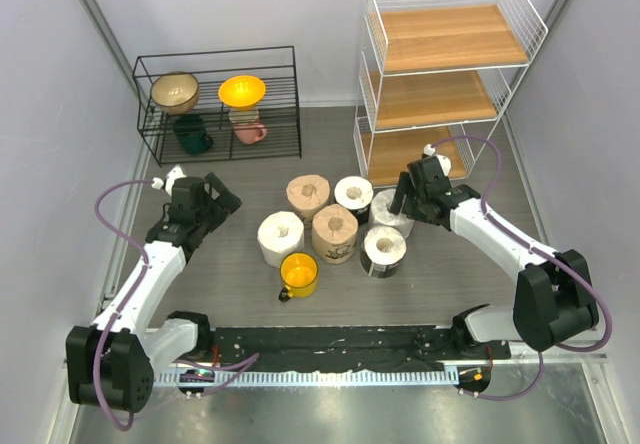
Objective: Place and organize the paper towels onto the shelf
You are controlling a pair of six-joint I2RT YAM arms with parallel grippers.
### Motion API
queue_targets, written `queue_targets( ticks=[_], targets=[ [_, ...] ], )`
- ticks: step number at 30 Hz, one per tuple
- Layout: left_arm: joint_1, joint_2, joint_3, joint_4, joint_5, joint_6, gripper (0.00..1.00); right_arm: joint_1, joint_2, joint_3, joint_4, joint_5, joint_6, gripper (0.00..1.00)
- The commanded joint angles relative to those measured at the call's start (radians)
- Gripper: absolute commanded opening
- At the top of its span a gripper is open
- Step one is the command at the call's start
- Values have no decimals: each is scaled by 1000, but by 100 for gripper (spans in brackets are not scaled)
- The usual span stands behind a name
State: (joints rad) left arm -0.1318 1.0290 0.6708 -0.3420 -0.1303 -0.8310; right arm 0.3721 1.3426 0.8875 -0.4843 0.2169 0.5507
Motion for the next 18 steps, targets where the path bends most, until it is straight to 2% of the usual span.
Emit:
queue_targets(
  ticks=[1, 18],
  targets=[
    [-5, -24, 55, -14, 15, 0, 100, 5, 10, 45, -5, 27, -21, 75],
    [-6, 25, 12, -9, 112, -37, 100, 5, 26, 47, -10, -33, 18, 75]
  ],
)
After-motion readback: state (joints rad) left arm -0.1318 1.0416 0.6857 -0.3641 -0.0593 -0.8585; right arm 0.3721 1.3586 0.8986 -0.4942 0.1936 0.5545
